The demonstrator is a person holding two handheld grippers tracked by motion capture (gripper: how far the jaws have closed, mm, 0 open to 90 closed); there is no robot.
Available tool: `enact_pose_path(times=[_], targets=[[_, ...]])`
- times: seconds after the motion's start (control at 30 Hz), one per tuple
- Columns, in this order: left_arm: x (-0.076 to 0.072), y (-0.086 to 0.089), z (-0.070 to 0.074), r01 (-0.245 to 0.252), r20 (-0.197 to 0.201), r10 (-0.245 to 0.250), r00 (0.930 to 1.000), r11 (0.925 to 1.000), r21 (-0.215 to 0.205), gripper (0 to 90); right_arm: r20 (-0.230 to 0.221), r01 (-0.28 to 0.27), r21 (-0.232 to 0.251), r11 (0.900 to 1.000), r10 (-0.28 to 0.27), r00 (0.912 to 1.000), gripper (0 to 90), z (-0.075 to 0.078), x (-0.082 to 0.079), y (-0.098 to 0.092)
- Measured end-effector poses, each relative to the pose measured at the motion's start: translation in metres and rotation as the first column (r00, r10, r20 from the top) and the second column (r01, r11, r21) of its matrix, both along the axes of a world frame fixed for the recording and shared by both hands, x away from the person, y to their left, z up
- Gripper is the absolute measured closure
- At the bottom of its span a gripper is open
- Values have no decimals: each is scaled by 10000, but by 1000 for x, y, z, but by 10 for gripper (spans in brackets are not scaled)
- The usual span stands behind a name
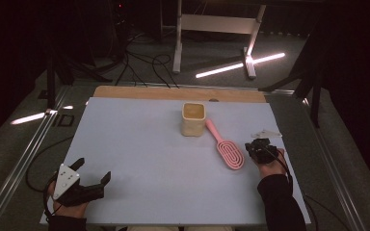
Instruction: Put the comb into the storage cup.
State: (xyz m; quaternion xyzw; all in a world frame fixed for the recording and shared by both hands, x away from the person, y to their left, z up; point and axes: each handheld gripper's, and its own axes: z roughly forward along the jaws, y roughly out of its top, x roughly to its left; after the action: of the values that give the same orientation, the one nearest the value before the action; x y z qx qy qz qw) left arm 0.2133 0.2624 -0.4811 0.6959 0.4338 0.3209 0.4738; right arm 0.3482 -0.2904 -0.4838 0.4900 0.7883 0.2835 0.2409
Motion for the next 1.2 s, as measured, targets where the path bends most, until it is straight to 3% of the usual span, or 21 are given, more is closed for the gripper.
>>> enact_pose_path(times=[0.27,0.5,0.97,1.2], targets=[[0,0,0,1,20,-1,10000,10000,-12,15,-273,-427,-596,9973,412,9988,900,-5,-4,8],[0,0,0,-3,30,3,10000,10000,-17,15,-188,-701,-1024,9923,685,9975,899,-6,-10,17],[0,-1,-1,-13,16,13,10000,10000,-11,16,-178,-1493,-1034,9834,1483,9888,898,-7,-23,38],[0,-1,-1,-18,-4,18,10000,10000,3,16,-262,-2129,-1096,9709,2113,9771,898,-11,-30,57]])
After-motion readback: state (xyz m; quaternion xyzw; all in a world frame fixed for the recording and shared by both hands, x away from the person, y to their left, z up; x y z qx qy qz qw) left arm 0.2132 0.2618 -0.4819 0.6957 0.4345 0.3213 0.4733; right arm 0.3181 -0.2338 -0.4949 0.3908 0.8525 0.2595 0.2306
